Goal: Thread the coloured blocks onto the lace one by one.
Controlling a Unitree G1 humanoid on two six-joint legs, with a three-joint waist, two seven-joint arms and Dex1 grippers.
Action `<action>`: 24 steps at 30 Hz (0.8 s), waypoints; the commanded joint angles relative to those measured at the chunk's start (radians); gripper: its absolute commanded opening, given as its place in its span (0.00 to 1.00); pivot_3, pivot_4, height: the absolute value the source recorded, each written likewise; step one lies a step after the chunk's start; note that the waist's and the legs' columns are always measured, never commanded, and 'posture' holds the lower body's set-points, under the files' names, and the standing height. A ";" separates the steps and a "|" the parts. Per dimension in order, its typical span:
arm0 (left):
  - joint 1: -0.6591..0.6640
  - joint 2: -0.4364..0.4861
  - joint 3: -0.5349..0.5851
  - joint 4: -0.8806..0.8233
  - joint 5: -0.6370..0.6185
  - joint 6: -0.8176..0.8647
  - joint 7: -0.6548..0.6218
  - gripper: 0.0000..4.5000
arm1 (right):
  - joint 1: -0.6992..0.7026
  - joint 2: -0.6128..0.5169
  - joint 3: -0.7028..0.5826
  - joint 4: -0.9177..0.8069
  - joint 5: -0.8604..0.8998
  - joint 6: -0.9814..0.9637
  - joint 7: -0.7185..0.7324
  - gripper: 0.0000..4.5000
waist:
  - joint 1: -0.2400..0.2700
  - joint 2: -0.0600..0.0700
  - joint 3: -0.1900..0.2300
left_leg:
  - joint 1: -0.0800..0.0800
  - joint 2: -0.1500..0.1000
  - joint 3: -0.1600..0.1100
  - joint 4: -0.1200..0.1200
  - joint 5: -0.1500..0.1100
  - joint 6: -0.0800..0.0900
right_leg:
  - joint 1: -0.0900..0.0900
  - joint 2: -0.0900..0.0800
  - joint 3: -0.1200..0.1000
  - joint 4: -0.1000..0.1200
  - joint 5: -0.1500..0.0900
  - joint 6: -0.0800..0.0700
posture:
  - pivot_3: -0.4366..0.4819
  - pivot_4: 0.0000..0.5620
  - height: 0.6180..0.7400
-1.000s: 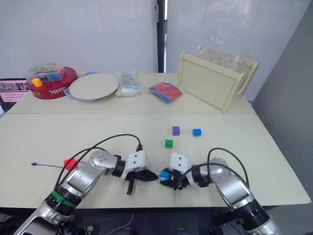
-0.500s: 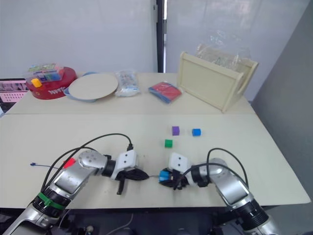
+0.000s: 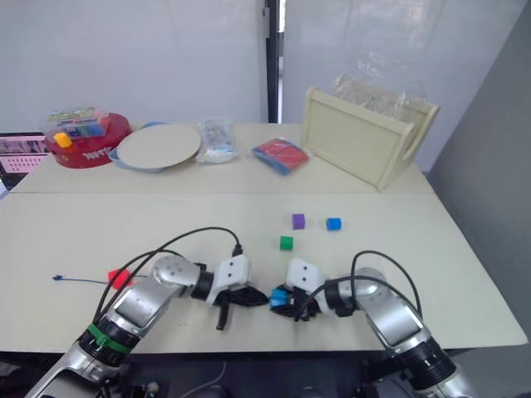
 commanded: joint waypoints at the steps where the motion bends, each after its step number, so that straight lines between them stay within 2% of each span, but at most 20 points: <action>1: -0.013 -0.008 -0.008 -0.015 0.001 -0.018 -0.006 0.00 | 0.007 -0.001 -0.001 -0.013 0.002 0.009 -0.010 0.30 | 0.000 0.000 0.000 | 0.000 0.000 0.000 0.000 0.000 0.000 | 0.000 0.000 0.000 0.000 0.000 0.000 | 0.48 0.27 1.00; 8: -0.013 0.039 0.018 -0.010 0.015 -0.019 -0.005 0.00 | 0.008 0.001 -0.003 -0.010 0.001 0.009 -0.014 0.30 | -0.002 0.000 0.000 | 0.000 0.000 0.000 0.000 0.000 0.000 | 0.000 0.000 0.000 0.000 0.000 0.000 | 0.48 0.27 1.00; 11: -0.014 0.064 0.033 -0.009 0.009 -0.019 -0.011 0.16 | 0.007 0.000 -0.003 -0.006 0.001 0.007 -0.014 0.30 | -0.001 0.000 0.000 | 0.000 0.000 0.000 0.000 0.000 0.000 | 0.000 0.000 0.000 0.000 0.000 0.000 | 0.48 0.27 1.00; 16: -0.011 0.090 0.061 -0.046 -0.017 0.005 -0.004 0.52 | 0.008 -0.001 -0.007 -0.006 0.002 0.013 -0.015 0.30 | -0.002 0.000 0.000 | 0.000 0.000 0.000 0.000 0.000 0.000 | 0.000 0.000 0.000 0.000 0.000 0.000 | 0.48 0.27 1.00; 24: -0.005 0.110 0.084 -0.129 -0.061 0.076 -0.019 0.52 | 0.014 0.001 -0.033 -0.038 0.031 0.040 -0.027 0.30 | 0.000 0.000 0.000 | 0.000 0.000 0.000 0.000 0.000 0.000 | 0.000 0.000 0.000 0.000 0.000 0.000 | 0.48 0.27 1.00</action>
